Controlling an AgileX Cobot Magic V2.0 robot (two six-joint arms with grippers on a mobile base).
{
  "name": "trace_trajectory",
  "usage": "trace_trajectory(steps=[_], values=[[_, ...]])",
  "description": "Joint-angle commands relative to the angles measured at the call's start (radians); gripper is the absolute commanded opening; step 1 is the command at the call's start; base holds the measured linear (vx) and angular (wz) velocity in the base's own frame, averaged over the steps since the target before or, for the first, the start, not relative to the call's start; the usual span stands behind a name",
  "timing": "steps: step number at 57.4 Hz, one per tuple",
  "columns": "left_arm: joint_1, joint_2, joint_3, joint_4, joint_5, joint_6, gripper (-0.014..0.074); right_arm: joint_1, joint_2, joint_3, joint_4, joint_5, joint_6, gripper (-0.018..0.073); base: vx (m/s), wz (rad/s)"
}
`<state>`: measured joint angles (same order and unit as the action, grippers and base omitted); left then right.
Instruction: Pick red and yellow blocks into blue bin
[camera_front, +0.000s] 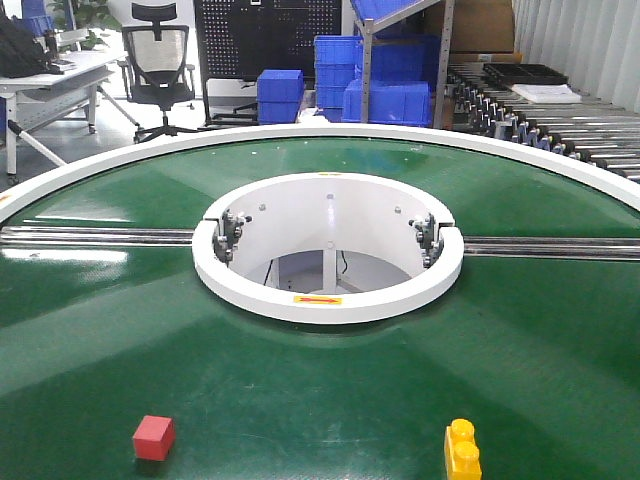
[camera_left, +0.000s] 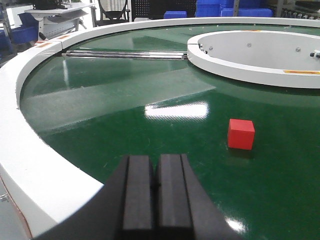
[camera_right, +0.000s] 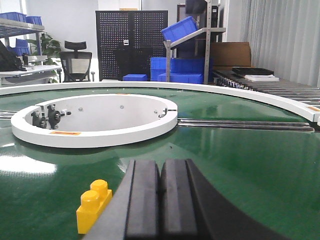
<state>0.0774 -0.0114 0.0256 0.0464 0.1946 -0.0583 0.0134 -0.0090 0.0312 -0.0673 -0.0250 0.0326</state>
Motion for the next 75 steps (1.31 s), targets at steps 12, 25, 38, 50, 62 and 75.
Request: trace_trajectory(steps=[12, 25, 38, 50, 62, 75], values=[[0.002, -0.016, -0.016, -0.008, -0.080, -0.002, 0.0002, -0.003, -0.011, 0.006, -0.008, -0.085, -0.004, -0.0011, 0.00, 0.00], [0.002, -0.016, -0.016, -0.008, -0.080, -0.002, 0.0002, -0.003, -0.011, 0.006, -0.008, -0.085, -0.004, -0.0011, 0.00, 0.00], [0.002, -0.016, -0.016, -0.008, -0.107, -0.002, 0.0002, -0.003, -0.011, 0.006, -0.008, -0.085, -0.004, -0.0011, 0.00, 0.00], [0.002, -0.016, -0.030, -0.011, -0.246, -0.022, 0.0002, -0.003, -0.011, -0.004, -0.008, -0.207, -0.004, -0.0011, 0.00, 0.00], [0.002, -0.015, -0.188, -0.011, -0.304, -0.031, 0.0002, -0.003, -0.011, -0.222, -0.020, -0.095, -0.004, -0.0011, 0.00, 0.00], [0.002, 0.092, -0.519, -0.011, -0.034, -0.031, 0.0002, -0.003, 0.115, -0.547, -0.053, 0.238, -0.011, -0.0011, 0.00, 0.00]])
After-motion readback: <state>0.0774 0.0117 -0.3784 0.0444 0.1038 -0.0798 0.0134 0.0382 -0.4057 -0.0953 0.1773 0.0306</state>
